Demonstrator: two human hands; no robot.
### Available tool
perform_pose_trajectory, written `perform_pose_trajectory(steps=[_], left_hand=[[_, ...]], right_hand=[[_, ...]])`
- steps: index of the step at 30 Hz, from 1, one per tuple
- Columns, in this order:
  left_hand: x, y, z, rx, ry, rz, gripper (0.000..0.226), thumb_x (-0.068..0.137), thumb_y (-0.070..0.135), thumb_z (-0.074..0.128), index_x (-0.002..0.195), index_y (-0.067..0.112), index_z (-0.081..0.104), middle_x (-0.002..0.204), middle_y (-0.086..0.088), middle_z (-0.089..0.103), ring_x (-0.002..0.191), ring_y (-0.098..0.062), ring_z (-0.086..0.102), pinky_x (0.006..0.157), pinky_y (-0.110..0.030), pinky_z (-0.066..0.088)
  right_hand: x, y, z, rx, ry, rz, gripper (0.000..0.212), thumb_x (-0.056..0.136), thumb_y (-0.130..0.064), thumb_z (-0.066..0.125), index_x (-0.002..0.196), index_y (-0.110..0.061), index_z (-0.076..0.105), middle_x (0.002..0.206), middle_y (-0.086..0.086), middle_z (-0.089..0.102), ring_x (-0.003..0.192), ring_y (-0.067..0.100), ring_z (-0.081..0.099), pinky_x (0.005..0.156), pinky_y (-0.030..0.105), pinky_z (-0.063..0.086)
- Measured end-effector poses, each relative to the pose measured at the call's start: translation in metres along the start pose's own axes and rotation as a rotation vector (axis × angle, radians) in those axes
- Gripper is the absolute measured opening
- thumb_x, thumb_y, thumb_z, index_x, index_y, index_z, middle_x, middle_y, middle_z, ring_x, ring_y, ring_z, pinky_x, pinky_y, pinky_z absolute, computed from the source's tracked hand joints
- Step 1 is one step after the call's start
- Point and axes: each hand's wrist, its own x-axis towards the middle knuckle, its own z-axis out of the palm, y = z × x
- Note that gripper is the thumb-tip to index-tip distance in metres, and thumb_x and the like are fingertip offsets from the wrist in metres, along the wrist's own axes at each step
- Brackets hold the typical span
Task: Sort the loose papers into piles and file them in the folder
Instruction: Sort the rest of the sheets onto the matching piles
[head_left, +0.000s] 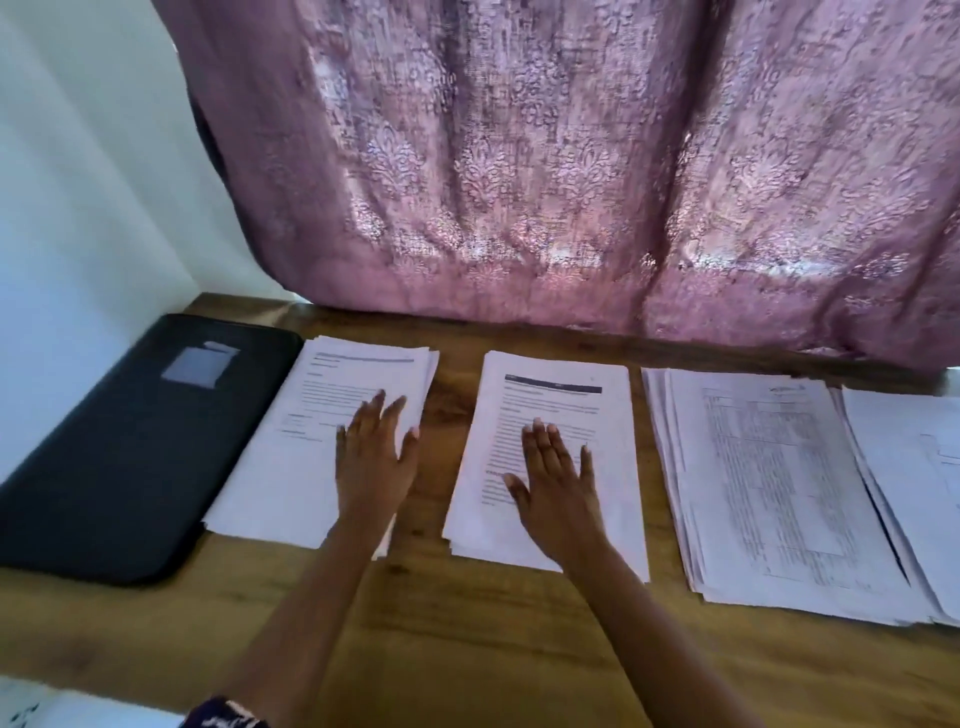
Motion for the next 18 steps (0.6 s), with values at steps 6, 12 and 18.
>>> perform_pose_trajectory(steps=[6,12,18], left_hand=[[-0.018,-0.130,-0.035,0.192,-0.241,-0.177,0.061,0.098,0.050,0.028,0.150,0.018,0.034,0.158,-0.010,0.025,0.146,-0.032,0.019,0.118,-0.049,0.016],[-0.032,-0.127,-0.024,0.163,-0.280,-0.143,0.089,0.078,0.064,-0.007,0.153,0.025,0.019,0.160,-0.007,0.016,0.148,-0.030,0.010,0.118,-0.047,0.009],[-0.033,-0.127,-0.023,0.202,-0.341,-0.153,0.059,0.100,0.052,0.017,0.154,0.032,0.004,0.163,0.000,0.001,0.149,-0.021,-0.006,0.116,-0.055,-0.002]], right_hand=[[0.022,-0.121,0.041,0.163,-0.163,-0.192,0.059,0.095,-0.033,0.046,0.145,-0.003,0.035,0.150,0.018,0.035,0.139,0.027,0.035,0.114,0.043,0.026],[0.029,-0.156,0.045,0.297,-0.179,0.064,0.066,0.102,-0.036,0.036,0.153,-0.011,0.003,0.160,0.015,0.008,0.145,0.032,0.015,0.117,0.041,0.019],[0.051,-0.161,0.041,0.909,-0.046,0.464,0.053,0.096,-0.028,0.053,0.143,-0.016,0.034,0.142,0.002,0.047,0.127,0.027,0.049,0.102,0.042,0.045]])
